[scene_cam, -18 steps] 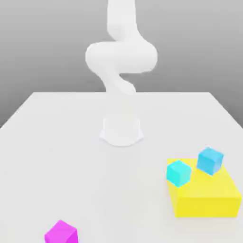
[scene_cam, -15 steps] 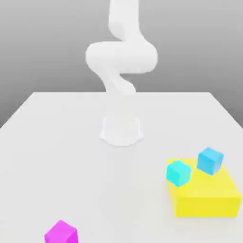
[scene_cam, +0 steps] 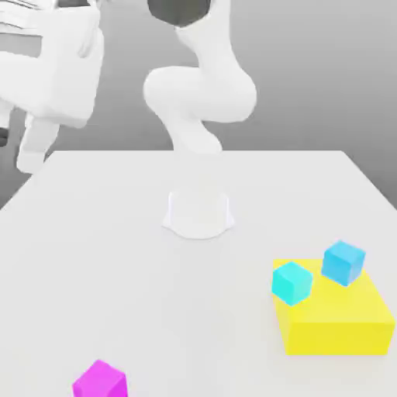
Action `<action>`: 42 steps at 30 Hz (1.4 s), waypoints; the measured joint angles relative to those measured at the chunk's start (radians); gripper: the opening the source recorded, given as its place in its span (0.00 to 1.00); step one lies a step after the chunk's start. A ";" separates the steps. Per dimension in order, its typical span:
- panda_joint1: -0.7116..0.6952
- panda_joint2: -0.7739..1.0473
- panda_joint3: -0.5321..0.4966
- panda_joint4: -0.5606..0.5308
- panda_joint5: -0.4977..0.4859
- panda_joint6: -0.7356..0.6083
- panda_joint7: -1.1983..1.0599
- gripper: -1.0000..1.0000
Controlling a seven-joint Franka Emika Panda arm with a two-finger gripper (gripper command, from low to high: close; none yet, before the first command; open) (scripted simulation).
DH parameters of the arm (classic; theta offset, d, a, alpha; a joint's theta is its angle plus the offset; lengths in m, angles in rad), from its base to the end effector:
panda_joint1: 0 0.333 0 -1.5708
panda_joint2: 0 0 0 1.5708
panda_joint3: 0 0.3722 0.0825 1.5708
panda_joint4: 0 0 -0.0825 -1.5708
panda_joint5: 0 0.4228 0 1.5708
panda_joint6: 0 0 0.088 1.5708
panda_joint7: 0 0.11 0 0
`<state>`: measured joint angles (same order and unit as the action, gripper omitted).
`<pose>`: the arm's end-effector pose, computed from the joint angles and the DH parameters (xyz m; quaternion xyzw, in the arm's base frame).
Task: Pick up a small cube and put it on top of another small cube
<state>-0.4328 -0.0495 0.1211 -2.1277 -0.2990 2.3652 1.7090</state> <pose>0.5601 -0.1840 0.4953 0.5968 -0.7805 0.1860 0.0023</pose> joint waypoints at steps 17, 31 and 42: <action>-0.161 0.519 -0.100 0.117 0.230 0.134 0.437 0.50; -0.189 0.630 -0.097 0.144 0.277 0.202 0.467 0.00; -0.051 0.287 0.054 -0.159 0.234 0.157 0.404 0.00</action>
<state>-0.4834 0.2378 0.1755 -2.2869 -0.0647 2.5218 2.1134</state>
